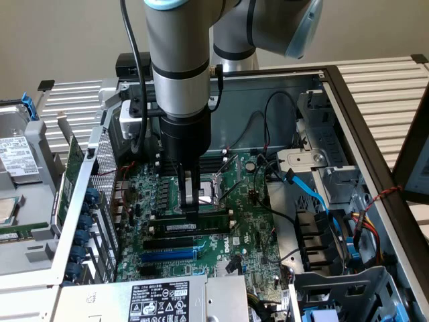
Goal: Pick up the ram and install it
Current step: 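Press down the ram until it locks into place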
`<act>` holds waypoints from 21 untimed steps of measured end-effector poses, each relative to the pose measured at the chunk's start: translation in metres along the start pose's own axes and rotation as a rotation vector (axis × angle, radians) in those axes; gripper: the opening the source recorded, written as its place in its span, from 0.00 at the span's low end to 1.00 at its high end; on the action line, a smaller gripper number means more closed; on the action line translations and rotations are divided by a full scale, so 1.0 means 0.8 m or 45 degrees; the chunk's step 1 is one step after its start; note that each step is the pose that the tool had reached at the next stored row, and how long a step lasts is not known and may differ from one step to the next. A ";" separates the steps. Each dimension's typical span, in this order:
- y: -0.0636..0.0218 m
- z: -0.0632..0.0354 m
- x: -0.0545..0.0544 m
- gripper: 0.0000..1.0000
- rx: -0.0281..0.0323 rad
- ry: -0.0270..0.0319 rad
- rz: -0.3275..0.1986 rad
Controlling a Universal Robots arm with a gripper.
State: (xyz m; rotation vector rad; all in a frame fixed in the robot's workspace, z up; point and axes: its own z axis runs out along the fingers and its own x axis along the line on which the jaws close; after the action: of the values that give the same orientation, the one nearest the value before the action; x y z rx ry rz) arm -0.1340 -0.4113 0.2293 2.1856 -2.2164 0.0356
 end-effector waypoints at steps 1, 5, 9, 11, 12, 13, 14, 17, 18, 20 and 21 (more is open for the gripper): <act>0.000 0.000 0.000 0.11 -0.0001 0.0001 0.000; 0.000 0.000 0.001 0.11 0.0000 0.0000 0.000; 0.000 0.000 0.001 0.11 -0.0002 0.0001 0.000; 0.000 0.000 0.001 0.11 -0.0003 0.0004 0.000; 0.000 0.001 0.001 0.11 -0.0004 0.0005 0.000; 0.000 0.001 0.001 0.11 -0.0006 0.0007 0.000; 0.000 0.002 0.001 0.11 -0.0006 0.0007 0.000; 0.000 0.003 0.001 0.11 -0.0003 0.0001 0.000; 0.000 0.003 0.001 0.11 -0.0002 0.0003 0.000; 0.000 0.001 0.001 0.11 -0.0020 -0.0014 0.000; 0.000 -0.003 0.001 0.11 -0.0039 -0.0014 0.000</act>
State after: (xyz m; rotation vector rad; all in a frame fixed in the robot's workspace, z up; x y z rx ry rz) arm -0.1340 -0.4121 0.2317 2.1847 -2.2155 0.0311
